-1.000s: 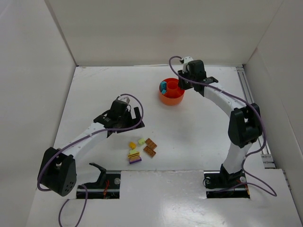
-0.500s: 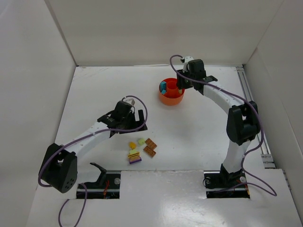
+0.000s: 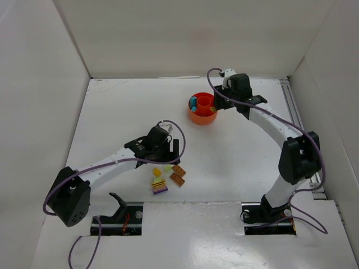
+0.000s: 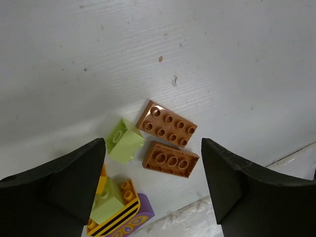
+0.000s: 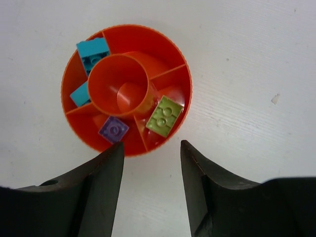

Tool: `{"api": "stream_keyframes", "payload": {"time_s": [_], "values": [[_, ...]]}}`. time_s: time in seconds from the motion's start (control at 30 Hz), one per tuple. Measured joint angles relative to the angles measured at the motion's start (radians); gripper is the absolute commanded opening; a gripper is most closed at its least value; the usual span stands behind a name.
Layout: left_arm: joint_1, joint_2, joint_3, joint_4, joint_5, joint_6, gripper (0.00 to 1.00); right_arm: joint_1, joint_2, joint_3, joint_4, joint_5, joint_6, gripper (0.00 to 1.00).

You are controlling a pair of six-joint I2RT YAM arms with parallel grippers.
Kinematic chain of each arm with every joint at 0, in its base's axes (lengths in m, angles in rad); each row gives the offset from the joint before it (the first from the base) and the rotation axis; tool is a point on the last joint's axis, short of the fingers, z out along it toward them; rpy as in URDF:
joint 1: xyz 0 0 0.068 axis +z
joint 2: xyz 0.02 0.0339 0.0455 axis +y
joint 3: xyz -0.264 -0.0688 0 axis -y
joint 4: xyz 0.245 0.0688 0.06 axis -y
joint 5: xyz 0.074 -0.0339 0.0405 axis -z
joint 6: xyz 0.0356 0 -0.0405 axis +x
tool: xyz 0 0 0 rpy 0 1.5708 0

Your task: Sort the legos into containers by color

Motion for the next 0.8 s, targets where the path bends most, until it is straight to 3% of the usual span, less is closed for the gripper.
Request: {"api": "stream_keyframes", "payload": {"time_s": [0.23,0.53,0.67,0.8], "values": [[-0.018,0.072,0.015,-0.032,-0.084,-0.014,0.7,0.0,-0.171,-0.134,-0.013,0.001,-0.025,0.55],[-0.066,0.095,0.026,-0.054,-0.16,-0.038,0.66,-0.004,-0.201,-0.195,-0.058,0.014,-0.044,0.55],[-0.096,0.156,0.027,-0.074,-0.183,-0.06,0.6,-0.007,-0.203,-0.208,-0.067,0.016,-0.048,0.55],[-0.108,0.191,0.035,-0.099,-0.209,-0.084,0.47,-0.015,-0.215,-0.227,-0.074,0.018,-0.051,0.55]]}}
